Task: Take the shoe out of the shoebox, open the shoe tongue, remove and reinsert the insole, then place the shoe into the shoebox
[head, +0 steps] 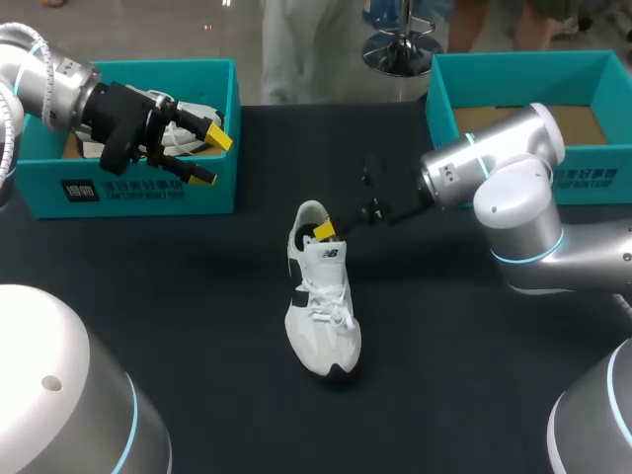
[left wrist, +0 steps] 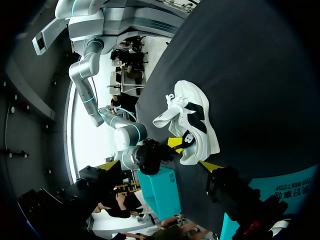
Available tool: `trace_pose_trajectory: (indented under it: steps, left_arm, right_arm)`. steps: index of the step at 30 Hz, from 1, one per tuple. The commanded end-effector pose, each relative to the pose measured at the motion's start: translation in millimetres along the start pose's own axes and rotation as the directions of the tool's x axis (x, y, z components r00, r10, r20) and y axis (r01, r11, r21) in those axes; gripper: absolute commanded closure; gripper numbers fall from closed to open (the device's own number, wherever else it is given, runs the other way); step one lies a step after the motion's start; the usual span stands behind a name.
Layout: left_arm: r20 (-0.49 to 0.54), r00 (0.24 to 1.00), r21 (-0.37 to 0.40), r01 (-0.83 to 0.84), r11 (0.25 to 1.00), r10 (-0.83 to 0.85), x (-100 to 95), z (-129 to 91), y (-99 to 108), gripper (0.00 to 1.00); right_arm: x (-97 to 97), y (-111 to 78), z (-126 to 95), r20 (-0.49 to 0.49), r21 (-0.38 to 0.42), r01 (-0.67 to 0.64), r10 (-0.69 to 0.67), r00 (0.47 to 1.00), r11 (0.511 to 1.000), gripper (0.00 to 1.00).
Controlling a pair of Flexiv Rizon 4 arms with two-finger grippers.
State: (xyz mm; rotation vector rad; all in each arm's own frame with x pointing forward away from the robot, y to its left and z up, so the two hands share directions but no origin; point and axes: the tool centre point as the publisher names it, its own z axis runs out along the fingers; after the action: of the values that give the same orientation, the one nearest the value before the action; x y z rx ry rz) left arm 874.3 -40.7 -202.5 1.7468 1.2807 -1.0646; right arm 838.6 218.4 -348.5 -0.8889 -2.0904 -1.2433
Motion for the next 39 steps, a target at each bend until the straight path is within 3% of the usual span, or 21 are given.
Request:
trace_pose_trajectory:
  steps: [1,3,4,5,12,18,25,29,32,33,35,37,39]
  left_arm:
    - [-0.002,1.0,0.001,-0.001,1.0,0.001,-0.1,0,0,0.0]
    - [-0.002,1.0,0.001,-0.001,1.0,0.001,-0.1,0,0,0.0]
    - [-0.002,1.0,0.001,-0.001,1.0,0.001,-0.1,0,0,0.0]
    - [-0.002,1.0,0.001,-0.001,1.0,0.001,-0.1,0,0,0.0]
    - [-0.002,1.0,0.001,-0.001,1.0,0.001,-0.1,0,0,0.0]
    - [-0.002,1.0,0.001,-0.001,1.0,0.001,-0.1,0,0,0.0]
    - [-0.002,1.0,0.001,-0.001,1.0,0.001,-0.1,0,0,0.0]
    - [-0.002,1.0,0.001,-0.001,1.0,0.001,-0.1,0,0,0.0]
    - [-0.002,1.0,0.001,-0.001,1.0,0.001,-0.1,0,0,0.0]
    - [-0.002,1.0,0.001,-0.001,1.0,0.001,-0.1,0,0,0.0]
    - [-0.002,1.0,0.001,-0.001,1.0,0.001,-0.1,0,0,0.0]
    - [-0.002,1.0,0.001,-0.001,1.0,0.001,-0.1,0,0,0.0]
    - [-0.002,1.0,0.001,-0.001,1.0,0.001,-0.1,0,0,0.0]
  right_arm:
    - [3.2,5.8,-1,0.008,0.006,0.006,-0.006,1.0,1.0,0.56]
    - [4.8,9.2,-2,0.011,0.007,0.014,-0.014,1.0,1.0,0.52]
    - [5.4,10.6,-3,0.014,0.009,0.017,-0.017,1.0,1.0,0.43]
    - [6.2,12.3,-4,0.017,0.009,0.022,-0.022,1.0,1.0,0.42]
    - [8.3,19.5,-9,0.026,0.014,0.037,-0.037,0.999,0.999,0.48]
    - [7.3,20.6,-13,0.031,0.009,0.032,-0.033,0.999,0.999,0.37]
    - [8.2,27.3,-19,0.05,0.005,0.026,-0.026,0.998,1.0,0.42]
    - [13.2,32.9,-25,0.08,-0.003,0.0,0.0,0.997,1.0,0.34]
    - [15.1,34.6,-28,0.096,-0.029,-0.021,0.023,0.995,0.999,0.38]
    - [15.2,34.8,-29,0.106,-0.04,-0.031,0.035,0.994,0.999,0.51]
    - [15.9,35.7,-30,0.127,-0.064,-0.048,0.055,0.99,0.997,0.63]
    - [16.1,36.3,-31,0.157,-0.085,-0.073,0.085,0.984,0.994,0.95]
    - [16.6,37.2,-31,0.191,-0.083,-0.108,0.122,0.974,0.991,1.0]
